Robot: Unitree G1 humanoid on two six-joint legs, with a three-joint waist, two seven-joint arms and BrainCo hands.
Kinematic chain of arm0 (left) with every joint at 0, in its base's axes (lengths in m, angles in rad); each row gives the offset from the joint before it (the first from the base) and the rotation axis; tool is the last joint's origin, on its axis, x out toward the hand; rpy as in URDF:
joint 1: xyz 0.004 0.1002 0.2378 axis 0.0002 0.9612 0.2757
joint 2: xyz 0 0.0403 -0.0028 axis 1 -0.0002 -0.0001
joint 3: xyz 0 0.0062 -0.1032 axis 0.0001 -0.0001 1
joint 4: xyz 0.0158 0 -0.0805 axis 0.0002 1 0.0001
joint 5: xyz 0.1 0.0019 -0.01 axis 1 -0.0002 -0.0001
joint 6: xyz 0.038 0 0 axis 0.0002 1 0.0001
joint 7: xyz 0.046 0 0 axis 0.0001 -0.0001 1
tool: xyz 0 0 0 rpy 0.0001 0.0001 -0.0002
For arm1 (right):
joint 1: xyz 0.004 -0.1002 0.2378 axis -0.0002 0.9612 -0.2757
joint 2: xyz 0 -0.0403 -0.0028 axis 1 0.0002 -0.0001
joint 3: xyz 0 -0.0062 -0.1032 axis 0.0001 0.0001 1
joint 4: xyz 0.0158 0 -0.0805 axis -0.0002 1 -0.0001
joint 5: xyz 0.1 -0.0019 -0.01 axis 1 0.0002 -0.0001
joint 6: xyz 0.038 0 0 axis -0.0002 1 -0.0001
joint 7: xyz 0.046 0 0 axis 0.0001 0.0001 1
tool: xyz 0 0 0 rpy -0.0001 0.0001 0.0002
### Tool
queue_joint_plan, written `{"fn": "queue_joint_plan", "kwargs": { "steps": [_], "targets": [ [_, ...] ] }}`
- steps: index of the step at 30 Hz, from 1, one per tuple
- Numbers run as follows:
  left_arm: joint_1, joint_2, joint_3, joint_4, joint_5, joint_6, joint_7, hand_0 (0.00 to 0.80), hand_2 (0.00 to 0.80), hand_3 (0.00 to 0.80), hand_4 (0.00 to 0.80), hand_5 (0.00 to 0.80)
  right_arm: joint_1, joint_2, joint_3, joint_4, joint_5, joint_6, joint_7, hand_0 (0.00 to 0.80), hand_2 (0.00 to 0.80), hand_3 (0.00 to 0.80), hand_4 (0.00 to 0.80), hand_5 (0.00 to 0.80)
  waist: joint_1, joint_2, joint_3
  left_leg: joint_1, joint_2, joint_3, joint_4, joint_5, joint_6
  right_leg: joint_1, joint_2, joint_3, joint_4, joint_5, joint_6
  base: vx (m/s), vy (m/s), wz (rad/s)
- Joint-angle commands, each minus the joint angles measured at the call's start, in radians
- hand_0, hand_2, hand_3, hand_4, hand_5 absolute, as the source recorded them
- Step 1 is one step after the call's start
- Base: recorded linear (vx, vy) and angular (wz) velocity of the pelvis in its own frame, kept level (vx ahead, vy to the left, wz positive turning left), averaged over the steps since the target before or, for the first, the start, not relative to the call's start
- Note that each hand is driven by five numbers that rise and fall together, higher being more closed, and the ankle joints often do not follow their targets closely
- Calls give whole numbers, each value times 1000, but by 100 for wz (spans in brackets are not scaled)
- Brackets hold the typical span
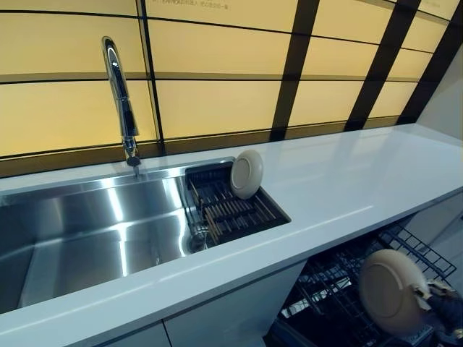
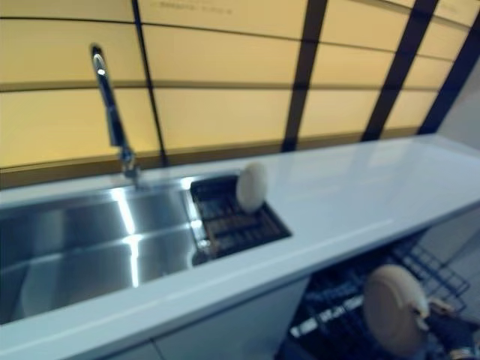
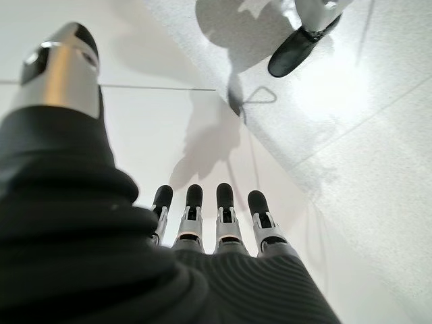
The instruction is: Take plates into dishwasher
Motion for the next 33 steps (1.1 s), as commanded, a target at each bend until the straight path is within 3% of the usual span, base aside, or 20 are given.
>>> {"fn": "queue_joint_plan", "kwargs": {
  "steps": [1, 8, 15, 23, 33],
  "targets": [
    [-51, 38, 34, 5, -60, -26, 9, 0, 0, 0, 0, 0, -111, -69, -80, -57, 43, -81, -38, 800, 800, 800, 800, 800, -3, -17, 10, 1, -26, -15, 24, -49, 30, -37, -112, 49, 109, 140, 41, 7, 16, -18],
    [-52, 30, 23, 26, -67, -26, 11, 0, 0, 0, 0, 0, -134, -135, -105, -76, 18, -62, -46, 800, 800, 800, 800, 800, 6, -24, -2, -1, -30, -18, 19, -51, 29, -22, -112, 48, 90, 136, 37, 13, 2, -9],
    [-49, 31, 23, 31, -57, -18, 9, 0, 0, 0, 0, 0, -147, -176, -109, -81, 32, -27, 27, 800, 800, 800, 800, 800, 18, -28, -8, -9, -30, -28, 16, -47, 24, -12, -105, 44, 82, 130, 36, 12, -8, -1],
    [-60, 33, 5, 9, -33, -3, 3, 0, 0, 0, 0, 0, -212, -187, 42, -87, -3, 79, 171, 800, 800, 800, 800, 800, 56, -35, -9, -13, -22, -31, 16, -41, 20, -6, -119, 2, 79, 137, 43, 4, -38, 8],
    [-77, 29, -24, 7, -18, 10, 6, 0, 0, 0, 0, 0, -251, -162, 159, -23, -55, 124, 265, 800, 800, 800, 800, 800, 84, -41, -9, -20, -20, -53, 14, -36, 17, 12, -120, -24, 70, 122, 46, 14, -39, 8]
  ]
}}
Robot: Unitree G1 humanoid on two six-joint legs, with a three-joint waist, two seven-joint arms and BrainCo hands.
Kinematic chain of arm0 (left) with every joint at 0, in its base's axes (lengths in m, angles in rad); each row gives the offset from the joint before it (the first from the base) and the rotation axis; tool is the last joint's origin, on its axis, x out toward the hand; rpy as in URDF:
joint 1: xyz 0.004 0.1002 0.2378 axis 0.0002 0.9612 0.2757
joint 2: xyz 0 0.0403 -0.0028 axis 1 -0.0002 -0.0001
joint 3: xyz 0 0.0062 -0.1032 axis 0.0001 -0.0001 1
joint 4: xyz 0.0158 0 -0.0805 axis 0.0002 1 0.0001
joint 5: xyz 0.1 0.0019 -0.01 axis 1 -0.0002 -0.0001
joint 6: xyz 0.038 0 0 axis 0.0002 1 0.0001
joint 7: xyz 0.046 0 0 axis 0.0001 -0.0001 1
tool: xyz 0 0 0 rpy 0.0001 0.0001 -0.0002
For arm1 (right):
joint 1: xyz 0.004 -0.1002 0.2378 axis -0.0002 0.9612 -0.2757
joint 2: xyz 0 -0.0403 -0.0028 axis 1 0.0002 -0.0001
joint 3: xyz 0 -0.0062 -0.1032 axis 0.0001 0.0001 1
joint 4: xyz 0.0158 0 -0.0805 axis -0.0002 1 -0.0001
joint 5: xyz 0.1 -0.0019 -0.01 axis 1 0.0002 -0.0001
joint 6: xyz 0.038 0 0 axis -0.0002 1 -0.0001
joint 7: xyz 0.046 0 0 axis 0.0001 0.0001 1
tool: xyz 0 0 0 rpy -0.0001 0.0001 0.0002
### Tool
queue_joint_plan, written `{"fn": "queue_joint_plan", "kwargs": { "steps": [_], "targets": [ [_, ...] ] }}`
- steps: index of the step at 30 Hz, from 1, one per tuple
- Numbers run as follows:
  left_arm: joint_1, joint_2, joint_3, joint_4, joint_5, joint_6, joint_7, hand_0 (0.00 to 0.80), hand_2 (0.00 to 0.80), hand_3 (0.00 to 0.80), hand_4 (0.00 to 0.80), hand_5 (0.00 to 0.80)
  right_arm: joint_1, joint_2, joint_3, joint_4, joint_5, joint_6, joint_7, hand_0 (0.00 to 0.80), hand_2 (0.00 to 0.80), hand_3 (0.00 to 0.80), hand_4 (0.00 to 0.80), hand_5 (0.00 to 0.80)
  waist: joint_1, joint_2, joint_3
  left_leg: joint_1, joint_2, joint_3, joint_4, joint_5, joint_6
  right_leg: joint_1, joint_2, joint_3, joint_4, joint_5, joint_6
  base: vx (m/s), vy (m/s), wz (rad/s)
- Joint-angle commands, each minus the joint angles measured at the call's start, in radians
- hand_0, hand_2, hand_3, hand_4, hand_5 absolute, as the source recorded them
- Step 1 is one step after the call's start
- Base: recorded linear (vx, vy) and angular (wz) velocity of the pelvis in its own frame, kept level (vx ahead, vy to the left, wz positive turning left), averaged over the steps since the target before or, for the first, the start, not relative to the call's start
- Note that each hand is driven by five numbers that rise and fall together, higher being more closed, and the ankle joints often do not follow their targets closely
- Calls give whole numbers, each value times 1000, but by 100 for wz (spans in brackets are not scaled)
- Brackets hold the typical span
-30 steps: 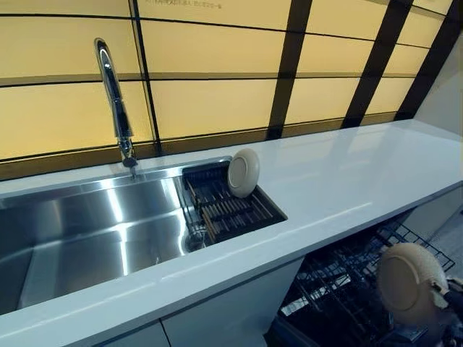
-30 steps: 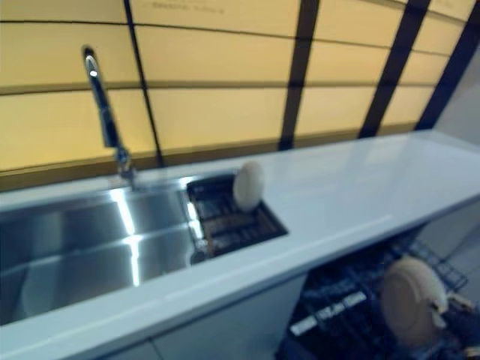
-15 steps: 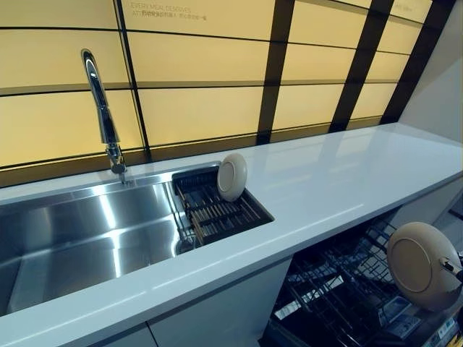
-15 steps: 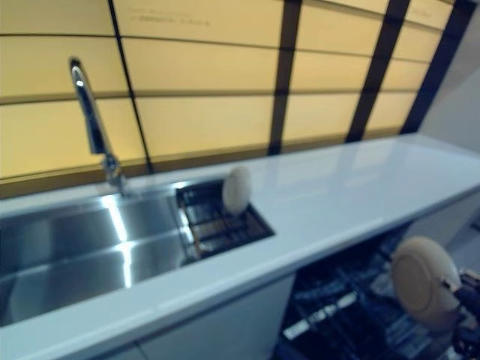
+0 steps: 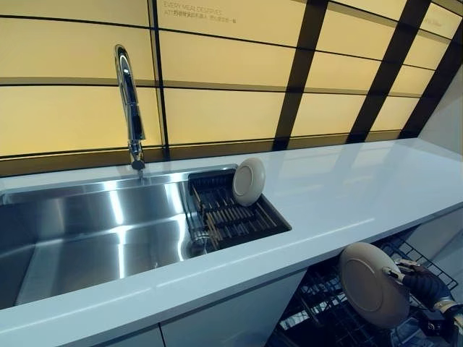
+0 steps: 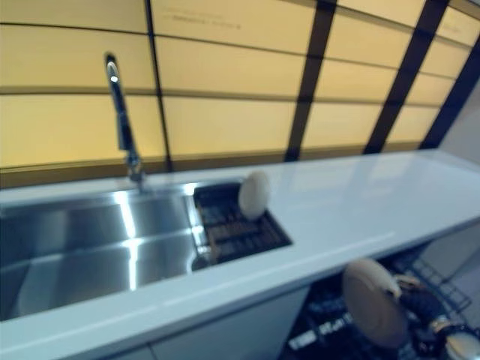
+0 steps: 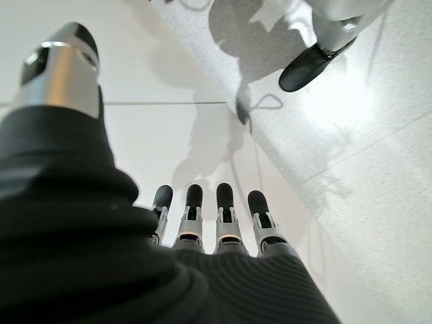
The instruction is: Take plates into dishwasher
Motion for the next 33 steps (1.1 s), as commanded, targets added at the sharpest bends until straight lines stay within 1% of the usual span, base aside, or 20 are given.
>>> {"fn": "queue_joint_plan", "kwargs": {
  "steps": [1, 5, 9, 11, 19, 24, 29, 33],
  "targets": [
    [-55, 44, 18, -27, 23, -3, 7, 0, 0, 0, 0, 0, -144, -13, 2, -3, -14, -14, 24, 800, 800, 800, 800, 800, 54, -13, 49, -2, -24, -27, 15, -36, 30, 7, -101, 26, 97, 138, 57, 12, -36, 7],
    [-54, 48, 23, -29, 36, 4, 3, 0, 0, 0, 0, 0, -150, 6, 39, 31, -14, -7, 29, 800, 800, 800, 800, 800, 64, -15, 50, -4, -22, -36, 15, -33, 30, 13, -97, 20, 91, 130, 57, 16, -49, 4],
    [-51, 51, 26, -30, 40, -1, 3, 0, 0, 0, 0, 0, -150, 21, 51, 60, -8, -5, 14, 800, 800, 800, 800, 800, 68, -15, 54, -5, -20, -40, 14, -31, 31, 15, -94, 17, 93, 126, 56, 5, -28, 14],
    [-49, 55, 28, -29, 43, -8, 1, 0, 0, 0, 0, 0, -142, 31, 49, 84, -9, -19, 11, 800, 800, 800, 800, 800, 68, -15, 55, -6, -19, -42, 13, -29, 30, 16, -92, 16, 93, 125, 57, 0, -16, 3],
    [-45, 66, 40, -41, 47, -5, -4, 0, 0, 0, 0, 0, -118, 44, 32, 114, 3, -20, 9, 800, 800, 800, 800, 800, 64, -15, 62, -8, -17, -44, 14, -26, 30, 9, -89, 17, 99, 127, 60, -12, -14, 8],
    [-46, 70, 45, -46, 45, -6, -8, 0, 0, 0, 0, 0, -116, 54, 35, 138, -1, -4, -3, 800, 800, 800, 800, 800, 65, -16, 66, -8, -14, -41, 14, -24, 30, 5, -86, 13, 100, 127, 62, -8, -4, 2],
    [-51, 71, 43, -47, 44, -6, -6, 0, 0, 0, 0, 0, -115, 58, 27, 200, 2, -19, -13, 800, 800, 800, 800, 800, 68, -20, 69, -7, -12, -41, 15, -23, 31, 5, -86, 7, 101, 131, 64, 0, 0, 0],
    [-52, 73, 49, -47, 50, -5, -6, 0, 0, 0, 0, 0, -113, 59, 21, 228, 3, -7, -8, 800, 800, 800, 800, 800, 67, -20, 70, -7, -11, -42, 16, -22, 30, 1, -85, 9, 106, 133, 65, 0, 0, 0]
  ]
}}
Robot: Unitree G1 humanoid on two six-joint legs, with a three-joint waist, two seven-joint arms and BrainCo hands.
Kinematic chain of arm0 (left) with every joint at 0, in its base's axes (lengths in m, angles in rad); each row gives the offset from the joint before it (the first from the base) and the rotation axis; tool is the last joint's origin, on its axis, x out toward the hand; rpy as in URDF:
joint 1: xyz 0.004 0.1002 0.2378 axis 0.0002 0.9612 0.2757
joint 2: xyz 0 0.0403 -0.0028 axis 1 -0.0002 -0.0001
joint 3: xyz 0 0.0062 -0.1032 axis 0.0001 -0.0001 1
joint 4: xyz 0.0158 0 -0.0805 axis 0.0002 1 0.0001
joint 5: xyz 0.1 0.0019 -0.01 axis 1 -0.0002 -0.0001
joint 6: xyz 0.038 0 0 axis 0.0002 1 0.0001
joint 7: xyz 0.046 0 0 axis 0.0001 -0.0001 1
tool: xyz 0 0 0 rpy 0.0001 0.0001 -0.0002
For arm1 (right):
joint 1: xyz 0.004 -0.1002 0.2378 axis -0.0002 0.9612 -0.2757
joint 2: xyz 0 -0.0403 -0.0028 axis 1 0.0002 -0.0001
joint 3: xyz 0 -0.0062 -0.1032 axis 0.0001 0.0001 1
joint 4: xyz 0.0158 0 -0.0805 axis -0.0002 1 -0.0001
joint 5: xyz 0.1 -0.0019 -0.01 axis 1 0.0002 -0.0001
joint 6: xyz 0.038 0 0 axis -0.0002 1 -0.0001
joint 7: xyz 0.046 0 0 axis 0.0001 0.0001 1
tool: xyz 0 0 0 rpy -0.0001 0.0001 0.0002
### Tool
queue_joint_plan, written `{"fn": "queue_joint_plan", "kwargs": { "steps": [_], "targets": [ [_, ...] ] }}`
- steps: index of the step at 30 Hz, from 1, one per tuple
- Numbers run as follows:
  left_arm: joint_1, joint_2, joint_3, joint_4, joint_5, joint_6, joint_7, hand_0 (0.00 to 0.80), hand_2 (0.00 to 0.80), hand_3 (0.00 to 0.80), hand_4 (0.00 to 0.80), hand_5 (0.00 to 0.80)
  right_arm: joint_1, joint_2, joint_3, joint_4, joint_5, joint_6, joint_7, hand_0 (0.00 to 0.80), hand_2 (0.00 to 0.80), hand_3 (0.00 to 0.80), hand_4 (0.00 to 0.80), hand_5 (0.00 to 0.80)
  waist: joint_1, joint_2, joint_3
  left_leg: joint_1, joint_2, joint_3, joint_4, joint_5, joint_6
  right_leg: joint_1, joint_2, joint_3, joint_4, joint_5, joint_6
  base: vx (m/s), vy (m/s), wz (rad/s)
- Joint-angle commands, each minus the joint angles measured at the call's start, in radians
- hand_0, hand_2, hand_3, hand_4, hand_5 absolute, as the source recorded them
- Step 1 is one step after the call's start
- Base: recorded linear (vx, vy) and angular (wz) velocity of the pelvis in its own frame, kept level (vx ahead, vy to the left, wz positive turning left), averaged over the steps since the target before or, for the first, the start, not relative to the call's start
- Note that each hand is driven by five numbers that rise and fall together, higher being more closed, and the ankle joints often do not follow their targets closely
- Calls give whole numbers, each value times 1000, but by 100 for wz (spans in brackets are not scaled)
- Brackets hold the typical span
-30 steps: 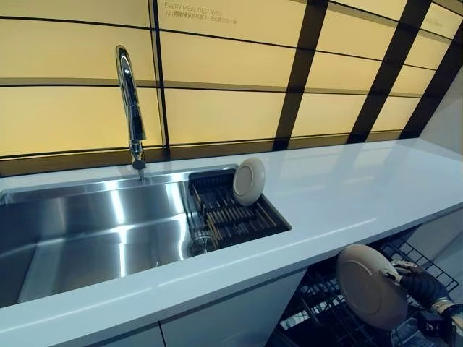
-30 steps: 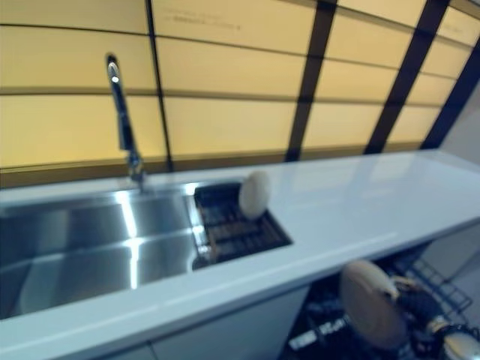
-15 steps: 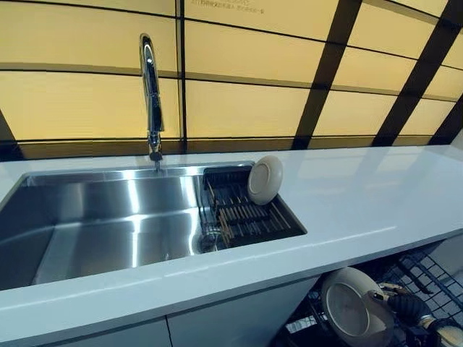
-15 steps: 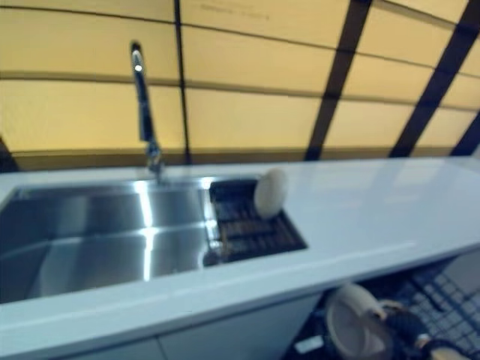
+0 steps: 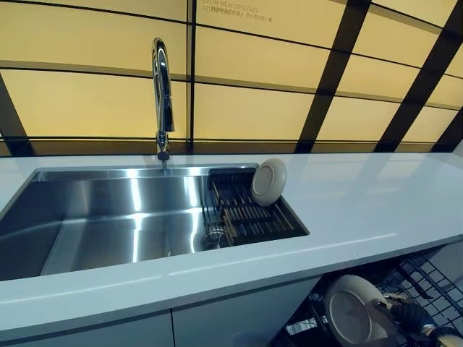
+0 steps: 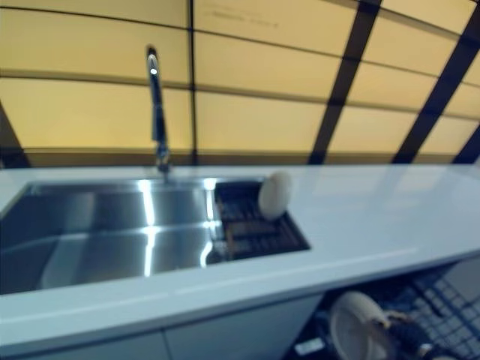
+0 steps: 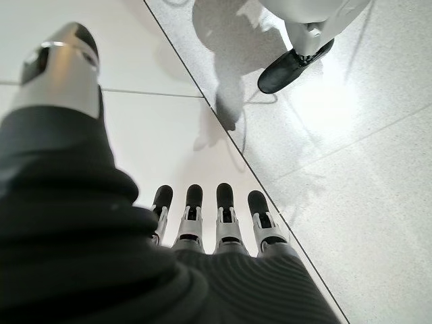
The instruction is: Take plates into dishwasher
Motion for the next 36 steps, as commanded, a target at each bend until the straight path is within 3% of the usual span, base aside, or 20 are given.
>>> {"fn": "queue_joint_plan", "kwargs": {
  "steps": [1, 13, 36],
  "targets": [
    [-47, 40, 48, -39, 30, -13, -6, 0, 0, 0, 0, 0, -107, 5, -59, -5, 10, -36, -5, 800, 800, 800, 800, 800, 21, 9, 20, -5, -12, 7, 15, -29, 27, -21, -75, 38, 92, 136, 53, 0, 0, 0],
    [-53, 45, 44, -54, 37, -6, -9, 0, 0, 0, 0, 0, -134, 15, -46, 133, 15, -49, -22, 800, 800, 800, 800, 800, 36, 8, 24, -7, -13, -10, 13, -28, 28, -8, -70, 34, 86, 123, 50, 6, -9, 2],
    [-52, 32, 27, -75, 60, 4, -14, 0, 0, 0, 0, 0, -203, 40, -7, 192, 14, -47, -44, 800, 800, 800, 800, 800, 51, 16, 28, -7, -12, -24, 17, -30, 31, -4, -68, 44, 87, 112, 46, 3, -1, 1]
  ]
}}
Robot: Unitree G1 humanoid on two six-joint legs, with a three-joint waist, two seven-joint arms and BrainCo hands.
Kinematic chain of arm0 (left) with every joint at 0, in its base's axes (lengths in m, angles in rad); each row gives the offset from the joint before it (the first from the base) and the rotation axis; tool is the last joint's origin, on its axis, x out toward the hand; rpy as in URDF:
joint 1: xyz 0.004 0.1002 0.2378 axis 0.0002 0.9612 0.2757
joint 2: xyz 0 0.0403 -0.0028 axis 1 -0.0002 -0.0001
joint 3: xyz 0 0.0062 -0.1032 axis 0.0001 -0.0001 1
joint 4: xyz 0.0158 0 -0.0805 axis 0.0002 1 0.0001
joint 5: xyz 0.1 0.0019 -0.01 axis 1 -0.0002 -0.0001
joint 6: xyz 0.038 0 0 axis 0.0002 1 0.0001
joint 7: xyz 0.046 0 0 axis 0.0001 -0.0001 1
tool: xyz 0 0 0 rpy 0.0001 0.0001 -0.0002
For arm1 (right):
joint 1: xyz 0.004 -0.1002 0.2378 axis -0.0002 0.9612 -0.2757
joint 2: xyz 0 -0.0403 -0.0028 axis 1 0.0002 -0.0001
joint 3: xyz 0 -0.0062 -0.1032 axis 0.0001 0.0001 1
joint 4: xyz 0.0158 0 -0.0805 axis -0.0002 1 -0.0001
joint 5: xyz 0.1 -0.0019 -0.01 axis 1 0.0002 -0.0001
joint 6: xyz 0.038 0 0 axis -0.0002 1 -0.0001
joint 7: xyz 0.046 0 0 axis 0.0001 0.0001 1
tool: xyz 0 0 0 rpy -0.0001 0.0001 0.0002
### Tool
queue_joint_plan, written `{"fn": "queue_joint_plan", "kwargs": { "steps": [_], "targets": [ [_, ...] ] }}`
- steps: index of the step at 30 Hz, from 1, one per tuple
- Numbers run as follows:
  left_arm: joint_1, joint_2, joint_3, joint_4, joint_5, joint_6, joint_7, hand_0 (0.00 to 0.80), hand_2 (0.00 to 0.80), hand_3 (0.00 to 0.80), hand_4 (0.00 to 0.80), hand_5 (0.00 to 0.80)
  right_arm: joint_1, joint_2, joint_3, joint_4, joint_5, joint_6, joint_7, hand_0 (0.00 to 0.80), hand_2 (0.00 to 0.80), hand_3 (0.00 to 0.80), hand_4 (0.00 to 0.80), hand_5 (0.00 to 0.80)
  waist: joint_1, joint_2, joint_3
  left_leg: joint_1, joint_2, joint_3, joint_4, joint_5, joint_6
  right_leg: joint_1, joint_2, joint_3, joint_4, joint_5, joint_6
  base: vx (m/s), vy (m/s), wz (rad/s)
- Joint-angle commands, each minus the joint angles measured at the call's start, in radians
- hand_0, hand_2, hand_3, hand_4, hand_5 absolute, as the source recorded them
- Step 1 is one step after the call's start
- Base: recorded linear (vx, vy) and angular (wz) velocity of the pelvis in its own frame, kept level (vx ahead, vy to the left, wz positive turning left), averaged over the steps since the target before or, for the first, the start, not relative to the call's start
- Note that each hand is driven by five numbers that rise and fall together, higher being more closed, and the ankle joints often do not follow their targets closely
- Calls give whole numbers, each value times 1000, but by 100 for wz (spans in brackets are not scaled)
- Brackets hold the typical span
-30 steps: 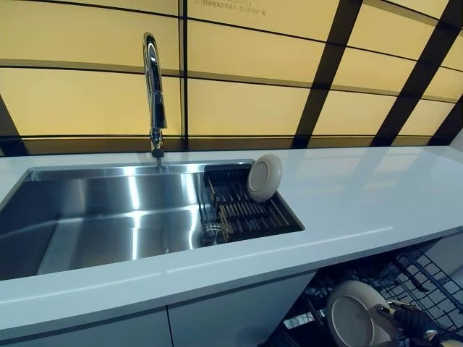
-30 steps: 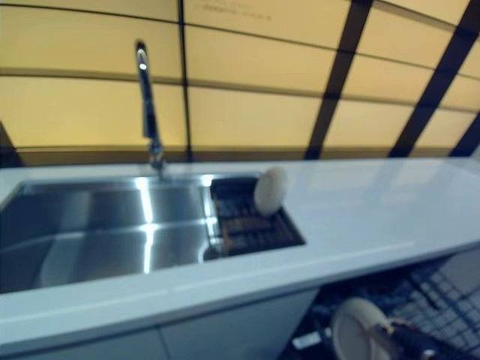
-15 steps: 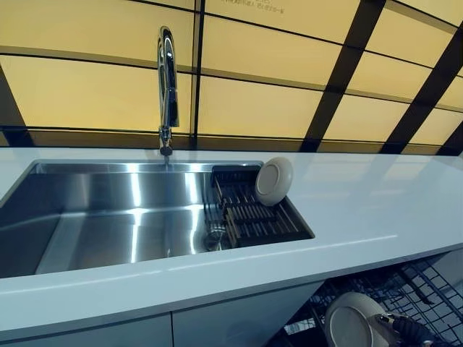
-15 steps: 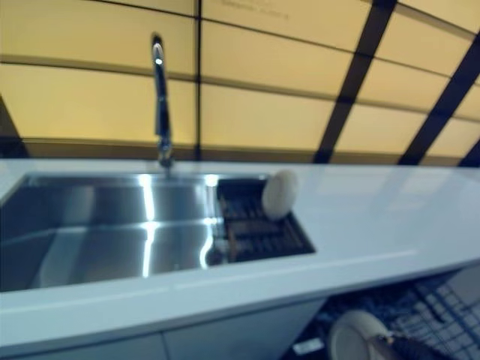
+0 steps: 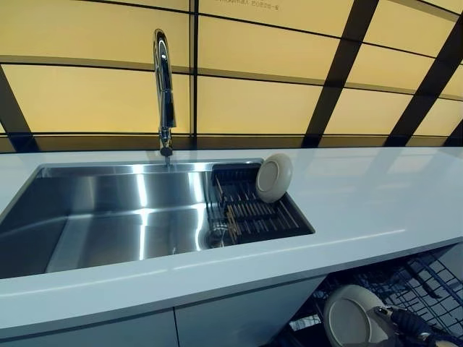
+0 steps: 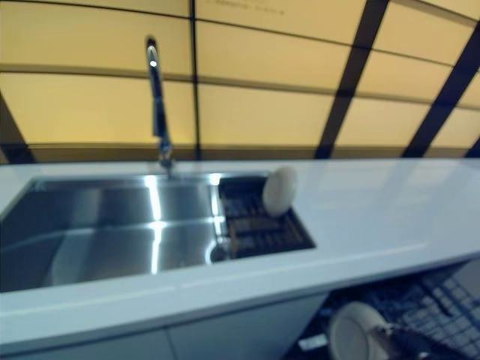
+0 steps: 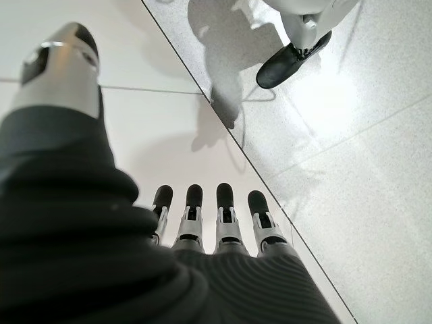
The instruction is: Take plates into dishwasher
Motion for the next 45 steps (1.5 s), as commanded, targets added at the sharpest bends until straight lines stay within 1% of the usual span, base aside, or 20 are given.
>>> {"fn": "queue_joint_plan", "kwargs": {
  "steps": [1, 8, 14, 22, 26, 35, 45],
  "targets": [
    [-51, 25, 25, -32, 20, 4, -5, 0, 0, 0, 0, 0, -118, 4, -14, 22, 11, -48, -44, 800, 800, 800, 800, 800, 21, 6, 16, -7, -18, -7, 16, -29, 33, -18, -76, 42, 99, 111, 42, 15, 7, 5],
    [-52, 28, 26, -40, 24, 8, -12, 0, 0, 0, 0, 0, -125, 7, -12, 16, 5, -52, -72, 800, 800, 800, 800, 800, 24, 8, 16, -8, -20, -9, 16, -30, 33, -16, -77, 40, 96, 110, 42, 8, 5, 4],
    [-52, 25, 25, -38, 24, 7, -14, 0, 0, 0, 0, 0, -126, 14, -2, 16, 6, -41, -57, 800, 800, 800, 800, 800, 23, 8, 17, -8, -19, -8, 17, -29, 33, -21, -78, 43, 97, 111, 43, 7, 5, 5],
    [-56, 16, 12, -60, 28, 17, -15, 0, 0, 0, 0, 0, -136, 87, 63, 43, -4, -43, -61, 800, 800, 800, 800, 800, 34, 18, 18, -9, -25, -19, 19, -28, 37, -16, -89, 35, 104, 108, 42, 0, 0, 0],
    [-61, 15, 3, -61, 30, 26, -17, 0, 0, 0, 0, 0, -143, 115, 108, 92, -19, -60, -54, 800, 800, 800, 800, 800, 41, 25, 17, -6, -29, -31, 17, -29, 38, -19, -96, 29, 110, 111, 43, 10, 10, 3],
    [-66, 14, -9, -68, 36, 44, -27, 0, 0, 0, 0, 0, -161, 140, 161, 166, -22, -81, -35, 800, 800, 800, 800, 800, 57, 33, 13, -1, -34, -48, 15, -30, 38, -9, -107, 14, 110, 103, 43, 23, 18, 10],
    [-57, 7, -16, -76, 39, 38, -29, 0, 0, 0, 0, 0, -169, 166, 198, 194, -28, -73, -44, 800, 800, 800, 800, 800, 68, 37, 12, 2, -34, -59, 14, -28, 39, -4, -107, 12, 117, 91, 42, 13, 7, 2]
  ]
}}
